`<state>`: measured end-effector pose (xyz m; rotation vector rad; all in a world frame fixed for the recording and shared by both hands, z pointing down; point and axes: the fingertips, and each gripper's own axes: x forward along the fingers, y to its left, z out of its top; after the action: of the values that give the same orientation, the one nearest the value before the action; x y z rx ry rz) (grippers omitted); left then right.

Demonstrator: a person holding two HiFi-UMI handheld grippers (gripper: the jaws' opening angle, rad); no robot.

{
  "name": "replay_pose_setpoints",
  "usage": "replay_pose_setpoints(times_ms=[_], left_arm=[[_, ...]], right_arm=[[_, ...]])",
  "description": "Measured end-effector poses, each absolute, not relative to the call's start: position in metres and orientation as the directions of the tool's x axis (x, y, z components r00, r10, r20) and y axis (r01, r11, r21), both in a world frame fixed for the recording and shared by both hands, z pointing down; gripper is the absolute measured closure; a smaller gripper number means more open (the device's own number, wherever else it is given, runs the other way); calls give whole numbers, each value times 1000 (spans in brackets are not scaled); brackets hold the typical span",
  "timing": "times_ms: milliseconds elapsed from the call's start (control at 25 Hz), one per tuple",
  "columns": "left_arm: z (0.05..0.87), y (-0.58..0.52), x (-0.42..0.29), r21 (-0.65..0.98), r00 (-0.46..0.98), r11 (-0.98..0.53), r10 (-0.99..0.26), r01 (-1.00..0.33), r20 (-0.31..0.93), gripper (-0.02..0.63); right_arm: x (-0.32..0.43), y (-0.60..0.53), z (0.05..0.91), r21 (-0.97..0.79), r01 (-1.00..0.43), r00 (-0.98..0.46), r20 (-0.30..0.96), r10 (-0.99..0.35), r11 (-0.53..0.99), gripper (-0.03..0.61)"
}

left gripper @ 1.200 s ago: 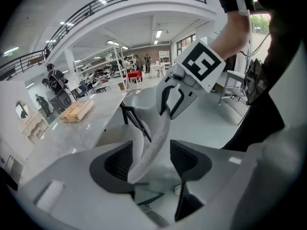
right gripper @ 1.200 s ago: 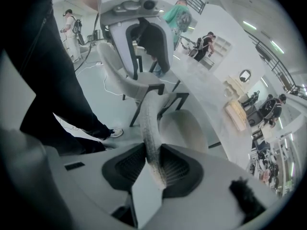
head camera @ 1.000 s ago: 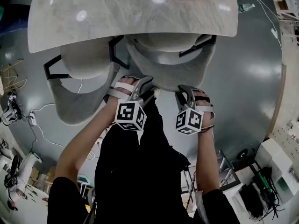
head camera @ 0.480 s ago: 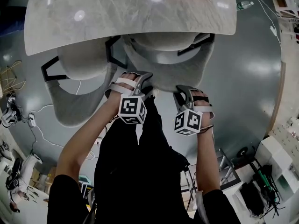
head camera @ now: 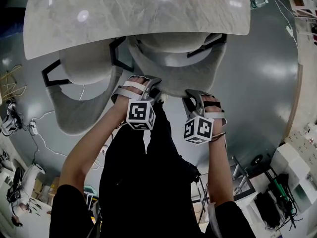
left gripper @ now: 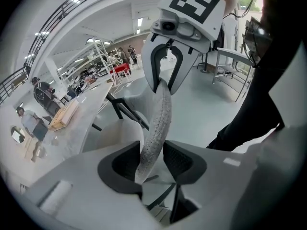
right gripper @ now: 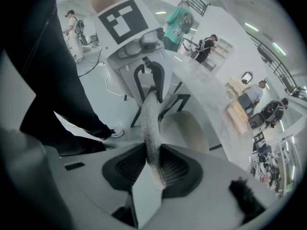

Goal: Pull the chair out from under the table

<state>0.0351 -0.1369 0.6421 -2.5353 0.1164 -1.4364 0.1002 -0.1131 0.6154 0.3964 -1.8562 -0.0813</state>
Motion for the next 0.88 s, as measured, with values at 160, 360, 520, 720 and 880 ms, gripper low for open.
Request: replay_pose_setpoints(times_ms=[160, 360, 520, 720, 880], left_arm=[[642, -138, 36, -259, 517, -964, -189, 65, 835, 472], [642, -137, 37, -284, 511, -953, -192, 108, 838, 494], [643, -136, 37, -285, 511, -951, -188, 118, 839, 505], [642, -136, 37, -292, 514, -950, -195, 114, 835, 509], [642, -137, 38, -291, 518, -950, -196, 109, 833, 511]], right_arm=[[101, -113, 615, 255, -226, -264, 913, -311, 940, 472], [100, -113, 615, 258, -218, -257, 915, -311, 941, 476], [100, -113, 616, 260, -211, -252, 917, -310, 942, 480], [100, -113, 615, 258, -208, -248, 919, -306, 944, 485], [101, -113, 614, 259, -210, -246, 919, -307, 943, 488]])
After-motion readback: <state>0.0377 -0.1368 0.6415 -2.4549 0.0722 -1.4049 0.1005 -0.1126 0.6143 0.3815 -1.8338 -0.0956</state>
